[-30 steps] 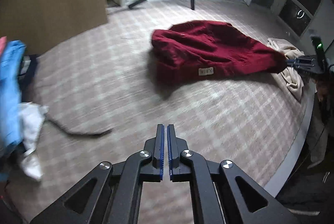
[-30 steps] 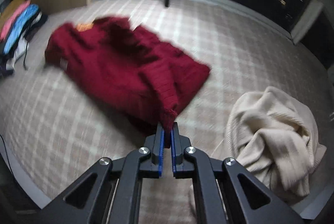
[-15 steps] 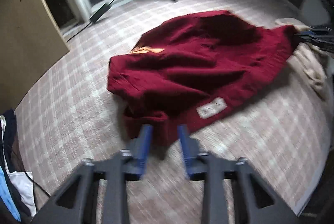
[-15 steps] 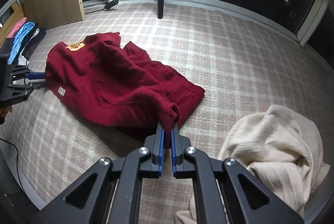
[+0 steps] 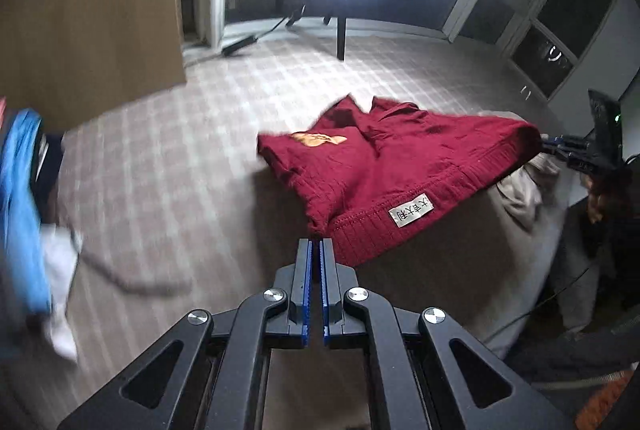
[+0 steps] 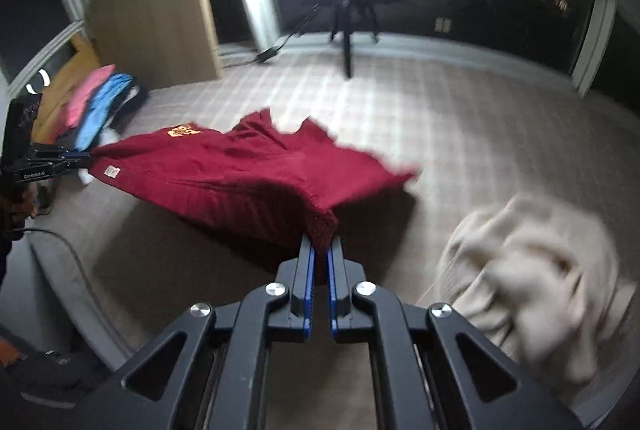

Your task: Fold clothes

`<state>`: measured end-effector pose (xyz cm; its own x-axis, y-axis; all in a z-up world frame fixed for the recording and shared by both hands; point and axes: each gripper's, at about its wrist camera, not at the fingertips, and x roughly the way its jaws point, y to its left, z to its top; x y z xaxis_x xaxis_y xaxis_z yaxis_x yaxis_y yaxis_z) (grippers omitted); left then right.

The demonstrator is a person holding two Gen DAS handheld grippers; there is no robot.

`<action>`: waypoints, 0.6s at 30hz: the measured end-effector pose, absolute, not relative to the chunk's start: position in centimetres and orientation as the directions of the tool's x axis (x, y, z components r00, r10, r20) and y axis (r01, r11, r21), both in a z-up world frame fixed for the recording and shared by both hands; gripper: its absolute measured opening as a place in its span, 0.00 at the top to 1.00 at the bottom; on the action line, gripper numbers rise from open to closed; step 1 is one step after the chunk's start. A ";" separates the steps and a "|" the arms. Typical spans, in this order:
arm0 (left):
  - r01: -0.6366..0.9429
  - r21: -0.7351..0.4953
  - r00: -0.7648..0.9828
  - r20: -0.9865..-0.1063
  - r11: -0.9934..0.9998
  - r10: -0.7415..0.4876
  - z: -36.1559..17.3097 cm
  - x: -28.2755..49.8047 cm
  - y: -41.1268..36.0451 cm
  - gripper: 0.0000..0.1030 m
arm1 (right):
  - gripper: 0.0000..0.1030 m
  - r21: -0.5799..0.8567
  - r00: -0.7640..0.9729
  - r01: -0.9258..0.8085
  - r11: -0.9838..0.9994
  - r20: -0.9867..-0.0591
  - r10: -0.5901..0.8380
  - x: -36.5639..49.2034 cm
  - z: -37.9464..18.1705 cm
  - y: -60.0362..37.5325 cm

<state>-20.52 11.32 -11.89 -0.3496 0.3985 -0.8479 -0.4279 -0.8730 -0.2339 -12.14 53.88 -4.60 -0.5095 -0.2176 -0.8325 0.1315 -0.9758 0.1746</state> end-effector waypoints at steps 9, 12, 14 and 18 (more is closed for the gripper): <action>-0.337 -0.302 -0.196 -0.904 -0.892 0.380 -19.0 -16.2 10.4 0.97 | 0.94 0.171 -0.321 0.150 -0.974 -0.923 -0.212 -8.8 -10.5 49.7; -0.330 -0.314 -0.220 -0.892 -0.890 0.396 -18.4 -17.7 10.3 0.97 | 0.95 0.130 -0.372 0.170 -0.977 -0.909 -0.186 -10.5 -8.9 49.7; -0.337 -0.309 -0.270 -0.873 -0.889 0.406 -16.4 -19.6 9.9 0.97 | 0.95 0.102 -0.406 0.183 -0.978 -0.898 -0.170 -11.6 -7.8 49.7; -0.353 -0.235 -0.428 -0.820 -0.906 0.380 -9.3 -24.4 9.3 0.97 | 0.95 0.040 -0.541 0.220 -0.975 -0.827 -0.156 -17.3 -1.4 49.6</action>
<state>-24.42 9.32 -9.30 -0.4276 0.3796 -0.8204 -0.3530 -0.9056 -0.2350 -17.30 49.58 -1.43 -0.5408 -0.1555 -0.8266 0.2195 -0.9748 0.0398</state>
